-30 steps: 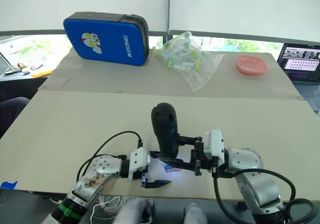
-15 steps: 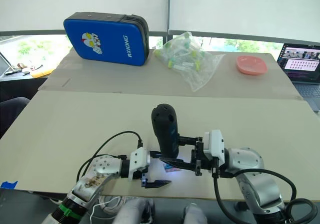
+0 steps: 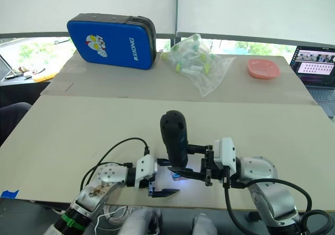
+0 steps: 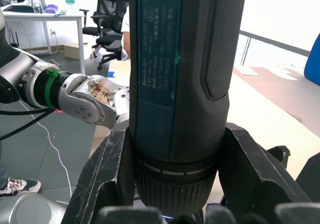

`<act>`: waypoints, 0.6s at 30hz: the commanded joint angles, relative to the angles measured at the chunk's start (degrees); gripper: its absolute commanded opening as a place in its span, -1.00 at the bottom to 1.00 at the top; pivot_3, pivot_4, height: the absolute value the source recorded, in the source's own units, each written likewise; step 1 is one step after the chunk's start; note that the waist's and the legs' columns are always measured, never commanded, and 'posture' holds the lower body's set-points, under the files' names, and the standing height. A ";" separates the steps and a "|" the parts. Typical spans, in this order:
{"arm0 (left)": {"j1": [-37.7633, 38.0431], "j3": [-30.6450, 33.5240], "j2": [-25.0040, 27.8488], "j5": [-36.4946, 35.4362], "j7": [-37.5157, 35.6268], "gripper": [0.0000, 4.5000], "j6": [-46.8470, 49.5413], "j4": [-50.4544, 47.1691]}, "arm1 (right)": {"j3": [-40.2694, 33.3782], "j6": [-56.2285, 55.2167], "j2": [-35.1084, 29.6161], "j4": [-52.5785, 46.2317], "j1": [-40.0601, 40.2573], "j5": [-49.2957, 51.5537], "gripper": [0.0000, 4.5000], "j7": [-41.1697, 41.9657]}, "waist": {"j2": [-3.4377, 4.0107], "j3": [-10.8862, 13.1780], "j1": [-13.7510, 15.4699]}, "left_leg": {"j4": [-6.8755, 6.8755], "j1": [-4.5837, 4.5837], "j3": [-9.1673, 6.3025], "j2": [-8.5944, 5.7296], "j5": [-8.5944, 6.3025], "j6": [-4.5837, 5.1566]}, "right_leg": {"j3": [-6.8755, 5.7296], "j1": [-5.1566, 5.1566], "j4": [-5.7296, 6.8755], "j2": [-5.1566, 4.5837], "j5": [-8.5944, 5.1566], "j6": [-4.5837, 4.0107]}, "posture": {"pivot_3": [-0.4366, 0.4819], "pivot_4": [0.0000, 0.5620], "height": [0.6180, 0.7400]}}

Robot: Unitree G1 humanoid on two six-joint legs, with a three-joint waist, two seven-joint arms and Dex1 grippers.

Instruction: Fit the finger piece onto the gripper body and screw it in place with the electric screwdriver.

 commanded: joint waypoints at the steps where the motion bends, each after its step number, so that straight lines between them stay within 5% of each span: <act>1: 1.00 -2.06 -0.06 0.81 0.16 0.99 1.23 2.00 | 0.51 -2.54 0.08 0.55 -0.68 -1.94 -0.15 0.06 | 0.01 -0.01 0.01 | 0.00 0.00 0.00 0.00 0.00 0.00 | 0.00 0.00 0.00 0.00 0.00 0.00 | -0.05 -0.47 1.00; 18: 0.51 -1.13 -0.17 0.49 0.43 0.99 -0.03 2.88 | 0.61 -2.43 -0.14 -0.50 -1.94 -0.64 -0.15 0.24 | 0.09 -0.07 0.01 | 0.00 0.01 0.00 0.00 0.00 0.00 | 0.01 0.00 0.01 0.00 0.00 0.00 | -0.05 -0.47 1.00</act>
